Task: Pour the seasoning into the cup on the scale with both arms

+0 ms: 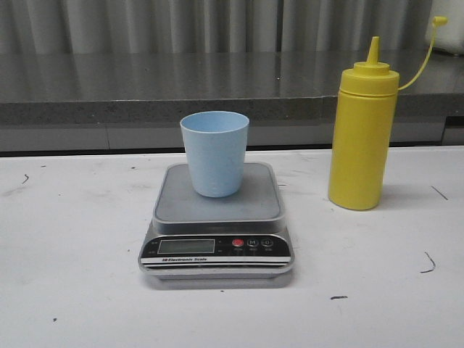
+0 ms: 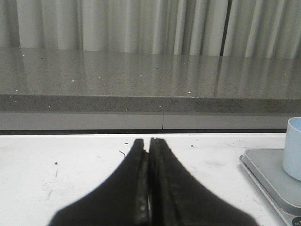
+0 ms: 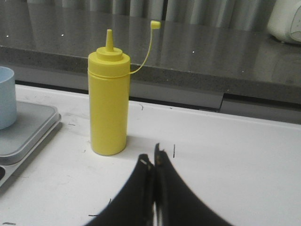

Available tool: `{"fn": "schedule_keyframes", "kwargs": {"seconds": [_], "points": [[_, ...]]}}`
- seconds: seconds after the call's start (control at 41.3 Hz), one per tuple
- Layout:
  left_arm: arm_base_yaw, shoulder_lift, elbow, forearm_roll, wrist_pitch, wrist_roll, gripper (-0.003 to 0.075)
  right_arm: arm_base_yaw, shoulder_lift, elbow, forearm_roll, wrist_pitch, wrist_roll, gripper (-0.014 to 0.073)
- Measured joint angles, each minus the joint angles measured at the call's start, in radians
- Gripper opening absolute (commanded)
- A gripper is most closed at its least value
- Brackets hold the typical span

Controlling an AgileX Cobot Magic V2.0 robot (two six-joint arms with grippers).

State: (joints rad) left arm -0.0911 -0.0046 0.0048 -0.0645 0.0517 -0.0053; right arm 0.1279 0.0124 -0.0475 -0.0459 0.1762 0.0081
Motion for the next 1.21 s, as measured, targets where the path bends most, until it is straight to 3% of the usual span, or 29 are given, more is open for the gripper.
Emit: {"fn": "schedule_keyframes", "kwargs": {"seconds": [0.242, 1.212], "points": [[0.000, 0.000, 0.000, 0.000, 0.000, 0.000, -0.0020, -0.039, -0.022, 0.074, 0.020, -0.083, 0.000, -0.0117], [0.000, 0.000, 0.000, 0.000, 0.000, -0.002, -0.0020, -0.039, -0.022, 0.074, 0.021, -0.085, 0.000, -0.0117]]}}
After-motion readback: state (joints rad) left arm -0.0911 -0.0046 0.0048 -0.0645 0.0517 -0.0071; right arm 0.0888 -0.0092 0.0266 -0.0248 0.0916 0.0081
